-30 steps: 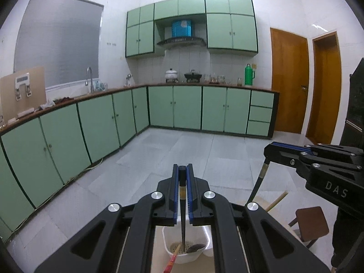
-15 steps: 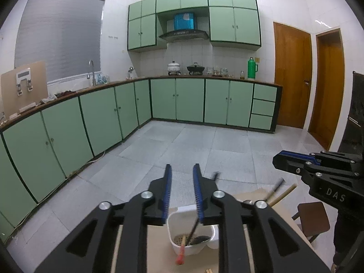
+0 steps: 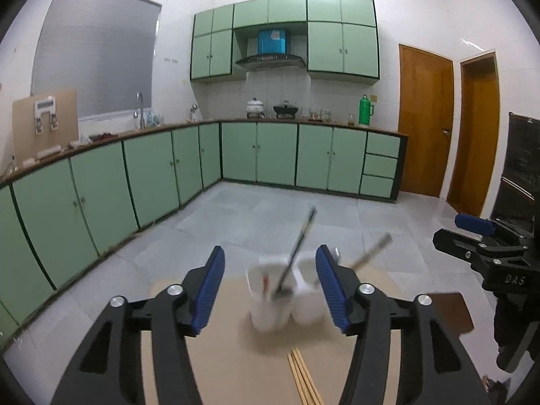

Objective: Organize utensils
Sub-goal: 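Move both open tools back to the chopsticks on the table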

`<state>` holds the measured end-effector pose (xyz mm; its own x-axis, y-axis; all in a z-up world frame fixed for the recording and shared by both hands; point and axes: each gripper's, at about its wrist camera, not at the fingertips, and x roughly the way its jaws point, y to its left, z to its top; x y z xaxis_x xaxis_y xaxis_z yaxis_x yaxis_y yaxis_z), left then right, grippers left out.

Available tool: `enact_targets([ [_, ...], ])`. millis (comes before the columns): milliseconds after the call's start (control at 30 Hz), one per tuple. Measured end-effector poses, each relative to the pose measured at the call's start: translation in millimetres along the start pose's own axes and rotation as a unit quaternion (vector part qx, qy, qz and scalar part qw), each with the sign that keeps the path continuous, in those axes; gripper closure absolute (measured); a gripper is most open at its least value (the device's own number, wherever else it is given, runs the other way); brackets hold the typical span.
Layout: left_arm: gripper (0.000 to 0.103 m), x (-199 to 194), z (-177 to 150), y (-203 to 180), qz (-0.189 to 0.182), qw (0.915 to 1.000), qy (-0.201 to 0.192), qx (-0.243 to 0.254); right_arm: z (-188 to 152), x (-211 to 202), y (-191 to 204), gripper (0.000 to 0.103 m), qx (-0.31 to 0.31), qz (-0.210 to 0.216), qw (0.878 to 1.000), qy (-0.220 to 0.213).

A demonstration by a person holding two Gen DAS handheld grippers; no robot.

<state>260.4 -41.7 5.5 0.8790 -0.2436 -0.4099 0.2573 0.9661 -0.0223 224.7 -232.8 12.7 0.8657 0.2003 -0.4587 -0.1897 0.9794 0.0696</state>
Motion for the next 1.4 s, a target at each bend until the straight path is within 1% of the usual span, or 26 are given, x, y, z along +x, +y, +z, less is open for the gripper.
enact_targets([
  [67, 0.042, -10.1, -20.4, -0.9, 0.001, 0.9999, 0.013, -0.003, -23.8, -10.9, 5.3, 0.009, -0.005, 0.003, 1.000, 0.010],
  [200, 0.037, -28.0, -71.7, 1.6, 0.006, 0.9986, 0.049, -0.019, -62.6, -23.0, 15.6, 0.005, -0.002, 0.011, 1.000, 0.029],
  [233, 0.035, -30.4, -79.3, 1.8, 0.008, 0.9982, 0.055, -0.022, -74.6, -25.6, 18.7, 0.005, 0.002, 0.012, 0.999, 0.035],
  [267, 0.034, -33.2, -93.5, 3.4, 0.010, 0.9973, 0.067, -0.028, -84.3, -27.0, 21.4, 0.005, 0.005, 0.013, 0.999, 0.041],
  [367, 0.033, -40.2, -125.8, 9.3, 0.013, 0.9946, 0.095, -0.040, -113.3, -26.5, 32.3, 0.005, 0.015, 0.015, 0.997, 0.070],
  [533, 0.033, -39.3, -174.7, 16.4, 0.042, 0.9875, 0.148, -0.033, -164.8, -18.5, 54.3, 0.005, 0.023, 0.006, 0.992, 0.124],
  [667, 0.033, -39.6, -210.4, 23.4, 0.055, 0.9798, 0.189, -0.033, -194.4, -11.1, 72.1, 0.005, 0.022, 0.005, 0.987, 0.161],
  [733, 0.033, -40.3, -220.7, 26.7, 0.058, 0.9774, 0.200, -0.036, -211.1, -8.0, 81.4, 0.006, 0.020, 0.007, 0.984, 0.178],
  [833, 0.033, -44.2, -231.9, 30.2, 0.061, 0.9749, 0.211, -0.037, -225.1, -3.9, 93.0, 0.007, 0.006, 0.006, 0.981, 0.193],
  [900, 0.033, -46.3, -236.1, 32.8, 0.064, 0.9741, 0.214, -0.036, -231.5, -1.2, 99.4, 0.016, 0.003, 0.010, 0.979, 0.203],
  [933, 0.033, -46.8, -236.9, 33.6, 0.065, 0.9738, 0.215, -0.036, -233.3, 0.8, 101.1, 0.024, 0.001, 0.011, 0.978, 0.208],
  [967, 0.033, -47.5, -238.8, 34.3, 0.065, 0.9737, 0.215, -0.037, -234.6, 3.5, 102.7, 0.029, -0.001, 0.010, 0.977, 0.213],
  [1000, 0.033, -48.3, -240.1, 34.8, 0.064, 0.9734, 0.217, -0.039, -236.8, 5.8, 104.8, 0.030, -0.001, 0.010, 0.976, 0.219],
  [1067, 0.033, -49.1, -241.2, 34.4, 0.063, 0.9732, 0.217, -0.039, -240.0, 8.1, 104.4, 0.039, -0.001, 0.009, 0.974, 0.226],
  [1300, 0.033, -48.7, -239.8, 30.5, 0.057, 0.9738, 0.217, -0.038, -241.5, 13.6, 108.9, 0.045, -0.012, -0.003, 0.974, 0.225],
  [1367, 0.033, -48.4, -239.6, 29.6, 0.055, 0.9739, 0.217, -0.038, -242.3, 13.8, 107.2, 0.051, -0.015, -0.010, 0.974, 0.225],
  [1400, 0.033, -49.2, -239.6, 29.6, 0.054, 0.9742, 0.216, -0.037, -242.0, 13.6, 104.6, 0.052, -0.016, -0.018, 0.974, 0.224],
])
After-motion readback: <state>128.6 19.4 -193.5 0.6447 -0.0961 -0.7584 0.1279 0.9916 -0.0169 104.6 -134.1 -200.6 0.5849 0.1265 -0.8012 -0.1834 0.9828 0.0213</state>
